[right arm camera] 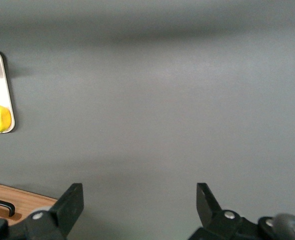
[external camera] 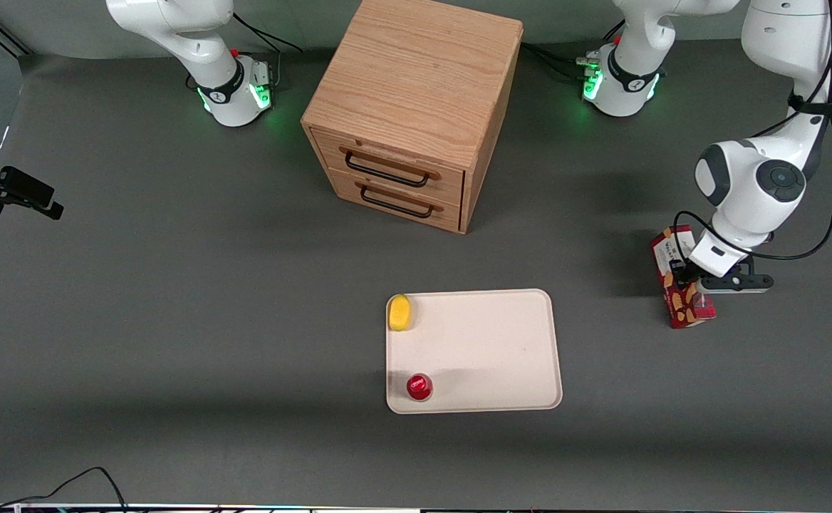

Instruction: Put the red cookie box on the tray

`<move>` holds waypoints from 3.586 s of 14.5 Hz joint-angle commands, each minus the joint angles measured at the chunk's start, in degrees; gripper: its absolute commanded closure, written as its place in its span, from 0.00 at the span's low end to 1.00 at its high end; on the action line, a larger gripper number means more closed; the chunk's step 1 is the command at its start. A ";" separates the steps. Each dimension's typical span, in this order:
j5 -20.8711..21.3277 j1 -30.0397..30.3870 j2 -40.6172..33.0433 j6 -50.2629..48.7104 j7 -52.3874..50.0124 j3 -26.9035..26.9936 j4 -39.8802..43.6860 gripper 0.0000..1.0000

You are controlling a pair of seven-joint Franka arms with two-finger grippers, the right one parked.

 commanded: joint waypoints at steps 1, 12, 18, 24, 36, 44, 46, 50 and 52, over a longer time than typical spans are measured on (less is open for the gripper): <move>-1.47 -0.56 -2.32 -1.38 1.25 -0.10 -0.61 1.00; -1.21 -4.95 -6.30 -66.74 -21.56 -7.47 40.38 1.00; 2.03 -7.41 6.09 -61.46 -50.55 -18.63 52.12 1.00; 11.27 -9.26 17.79 -41.85 -65.10 -22.51 51.77 1.00; 18.40 -9.26 27.29 -27.41 -64.93 -22.43 51.15 0.70; 16.82 -8.64 24.23 -48.53 -61.96 -23.91 59.49 0.00; 10.88 -6.98 18.80 -57.95 -48.92 -23.92 60.29 0.00; 5.74 -5.13 4.39 -72.30 -30.86 -18.49 56.10 0.00; 5.48 -5.04 -4.22 -72.50 -23.66 -14.97 48.82 0.00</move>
